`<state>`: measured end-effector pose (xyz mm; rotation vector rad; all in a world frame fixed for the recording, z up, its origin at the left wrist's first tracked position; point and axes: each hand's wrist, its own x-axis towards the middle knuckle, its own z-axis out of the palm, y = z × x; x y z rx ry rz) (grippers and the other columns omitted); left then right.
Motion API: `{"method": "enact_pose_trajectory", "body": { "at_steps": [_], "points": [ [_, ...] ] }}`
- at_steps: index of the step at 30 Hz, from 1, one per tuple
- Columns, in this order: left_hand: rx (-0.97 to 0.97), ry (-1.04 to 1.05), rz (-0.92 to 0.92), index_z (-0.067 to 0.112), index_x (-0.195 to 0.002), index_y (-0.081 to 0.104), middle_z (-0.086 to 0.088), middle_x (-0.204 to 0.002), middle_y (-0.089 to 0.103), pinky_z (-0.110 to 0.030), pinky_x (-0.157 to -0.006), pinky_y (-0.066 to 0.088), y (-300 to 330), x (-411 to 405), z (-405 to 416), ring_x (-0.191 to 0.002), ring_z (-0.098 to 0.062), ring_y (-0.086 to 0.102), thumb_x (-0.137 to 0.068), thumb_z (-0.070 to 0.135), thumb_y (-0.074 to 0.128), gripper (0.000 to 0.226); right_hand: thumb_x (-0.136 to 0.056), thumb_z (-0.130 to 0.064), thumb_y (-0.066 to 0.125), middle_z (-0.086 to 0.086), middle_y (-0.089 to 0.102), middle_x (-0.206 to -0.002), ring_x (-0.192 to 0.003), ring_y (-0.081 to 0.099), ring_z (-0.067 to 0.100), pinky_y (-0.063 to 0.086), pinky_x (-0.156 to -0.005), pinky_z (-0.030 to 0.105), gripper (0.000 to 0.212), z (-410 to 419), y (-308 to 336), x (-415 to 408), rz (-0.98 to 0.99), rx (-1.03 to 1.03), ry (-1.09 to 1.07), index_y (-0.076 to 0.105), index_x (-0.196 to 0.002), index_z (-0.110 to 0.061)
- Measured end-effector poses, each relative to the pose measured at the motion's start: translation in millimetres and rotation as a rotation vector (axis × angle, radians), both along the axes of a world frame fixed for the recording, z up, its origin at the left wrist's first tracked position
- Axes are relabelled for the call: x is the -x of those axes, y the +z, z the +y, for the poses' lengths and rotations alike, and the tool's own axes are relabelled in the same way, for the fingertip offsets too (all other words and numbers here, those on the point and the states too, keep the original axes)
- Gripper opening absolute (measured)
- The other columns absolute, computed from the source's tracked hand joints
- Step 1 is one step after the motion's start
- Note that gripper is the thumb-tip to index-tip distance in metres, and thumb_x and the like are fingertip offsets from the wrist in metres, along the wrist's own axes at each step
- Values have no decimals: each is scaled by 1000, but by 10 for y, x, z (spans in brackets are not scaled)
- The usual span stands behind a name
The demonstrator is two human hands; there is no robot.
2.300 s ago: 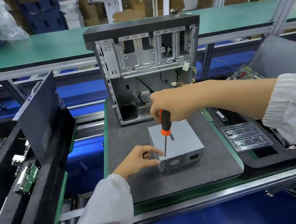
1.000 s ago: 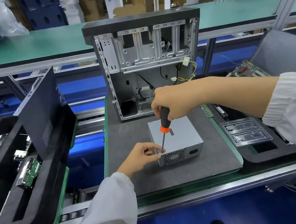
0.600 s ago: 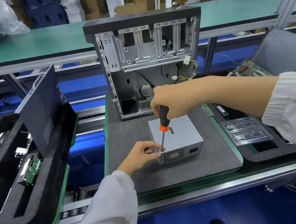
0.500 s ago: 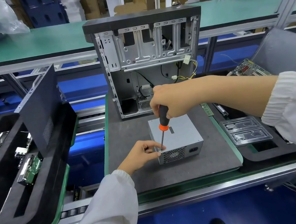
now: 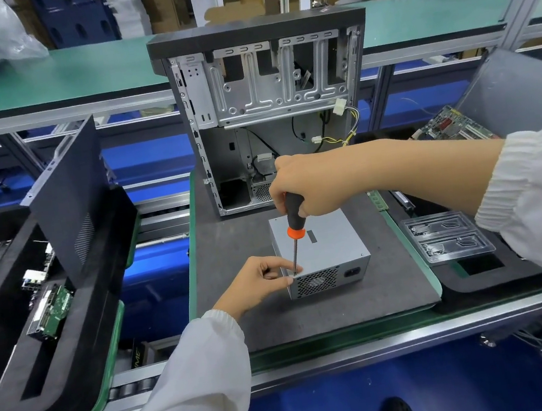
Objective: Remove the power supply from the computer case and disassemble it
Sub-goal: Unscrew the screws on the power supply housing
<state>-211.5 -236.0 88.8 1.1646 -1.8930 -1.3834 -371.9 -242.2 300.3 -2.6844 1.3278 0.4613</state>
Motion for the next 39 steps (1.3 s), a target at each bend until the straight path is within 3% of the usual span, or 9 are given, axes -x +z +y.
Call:
{"method": "enact_pose_trajectory", "body": {
  "at_steps": [7, 12, 18, 21, 24, 27, 30, 35, 39],
  "points": [
    [-61, -67, 196, 28, -110, 75, 3, -69, 33, -13, -71, 37, 354, -21, -109, -68, -15, 31, -85, 33, 75, 25, -99, -45, 40, 3, 40, -100, -68, 42, 11, 33, -62, 30, 36, 31, -112, -85, -4, 116, 72, 57, -103, -13],
    [-57, -86, 269, 29, -98, 79, 1, -106, 74, -15, -86, 49, 467, 51, -152, -107, -12, 66, -82, 25, 75, 17, -96, -18, 49, -2, 37, -97, -83, 46, 21, 35, -67, 31, 10, 27, -218, -97, -170, 169, 207, 49, -105, -18],
    [5, -86, 269, 24, -89, 79, 6, -95, 76, -13, -82, 49, 487, 60, -80, -96, -3, 67, -88, 11, 69, 16, -84, -5, 57, -4, 52, -93, -83, 47, 12, 39, -70, 25, 25, 37, -90, -35, -298, -42, 223, 56, -103, -20],
    [58, -59, 242, 5, -99, 76, -11, -84, 71, -27, -89, 54, 535, 121, -114, -89, -10, 68, -86, 2, 69, 14, -89, -41, 60, 1, 54, -104, -86, 55, 15, 47, -73, 31, 37, -7, -22, 6, -105, 3, 120, 48, -115, -18],
    [105, -58, 174, 13, -100, 75, -34, -86, 64, -49, -96, 50, 581, 170, -136, -86, -42, 60, -85, 6, 72, 17, -91, -66, 38, 11, 62, -76, -46, 64, 19, 44, -45, 27, 59, -13, -13, -36, 135, 69, -139, 46, -86, -8],
    [81, -67, 173, 17, -90, 80, -31, -82, 58, -47, -92, 49, 525, 195, -144, -78, -38, 48, -82, 20, 75, 9, -99, -51, 37, 4, 54, -60, -48, 52, 15, 31, -43, 26, 49, -39, -69, -83, 239, 174, -58, 47, -77, -9],
    [-17, -83, 218, 26, -96, 79, -4, -68, 36, -34, -90, 43, 466, 134, -182, -78, -26, 36, -79, 35, 75, 19, -99, -42, 44, 2, 51, -73, -62, 46, 17, 33, -50, 27, 30, -73, -75, -44, 245, 193, 62, 48, -89, -13],
    [-62, -145, 226, 29, -107, 76, 4, -110, 73, -8, -84, 43, 489, 62, -199, -101, -1, 63, -89, 28, 70, 19, -91, -21, 59, -1, 37, -106, -89, 38, 19, 31, -66, 28, 19, -52, -45, 25, 227, 190, 279, 43, -100, -26],
    [-10, -85, 242, 24, -92, 80, 1, -99, 75, -13, -82, 49, 500, 69, -151, -100, -4, 66, -86, 19, 71, 12, -82, -9, 59, -3, 37, -110, -90, 35, 18, 36, -68, 29, 27, -5, -37, -49, 181, 254, 472, 49, -100, -26]
  ]
}}
